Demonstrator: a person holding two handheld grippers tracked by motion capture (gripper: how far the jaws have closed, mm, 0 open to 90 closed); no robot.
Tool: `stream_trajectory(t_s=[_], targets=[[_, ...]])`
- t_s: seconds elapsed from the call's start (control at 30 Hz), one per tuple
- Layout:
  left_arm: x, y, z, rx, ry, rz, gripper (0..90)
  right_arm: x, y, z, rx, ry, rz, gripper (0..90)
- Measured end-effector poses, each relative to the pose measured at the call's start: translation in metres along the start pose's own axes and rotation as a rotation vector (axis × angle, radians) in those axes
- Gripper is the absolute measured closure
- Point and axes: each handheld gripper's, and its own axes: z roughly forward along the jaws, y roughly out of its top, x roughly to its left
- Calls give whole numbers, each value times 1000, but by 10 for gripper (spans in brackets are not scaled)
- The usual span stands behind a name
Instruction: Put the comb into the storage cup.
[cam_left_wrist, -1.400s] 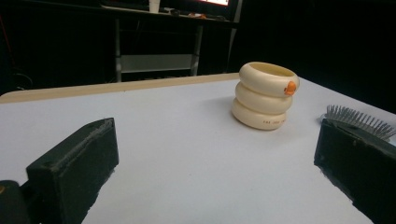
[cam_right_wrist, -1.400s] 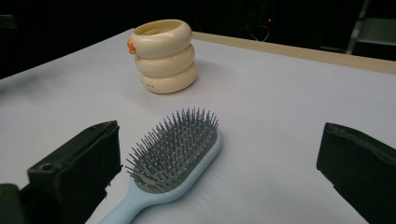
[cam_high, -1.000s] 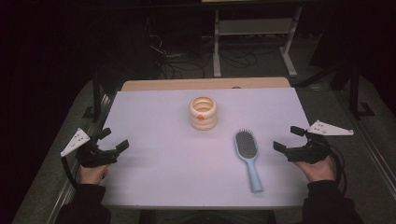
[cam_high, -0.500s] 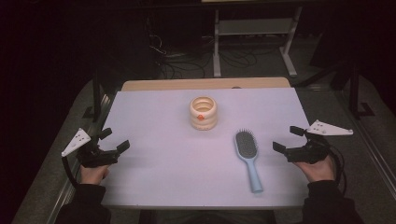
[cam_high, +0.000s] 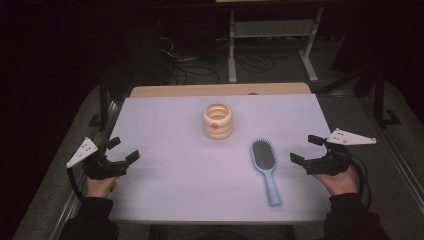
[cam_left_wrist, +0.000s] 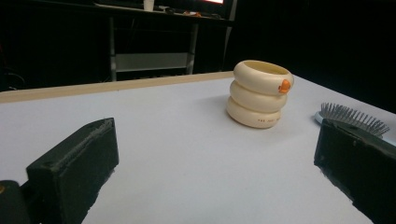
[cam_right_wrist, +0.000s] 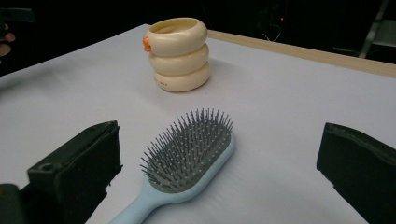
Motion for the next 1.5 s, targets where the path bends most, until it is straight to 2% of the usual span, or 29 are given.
stream_trajectory(t_s=[0.5,1.5], targets=[[0,0,1,8,0,2,0,12,5,6,23,54,-33,0],[0,0,1,9,-4,0,0,32,7,21,100,111,-101,0]])
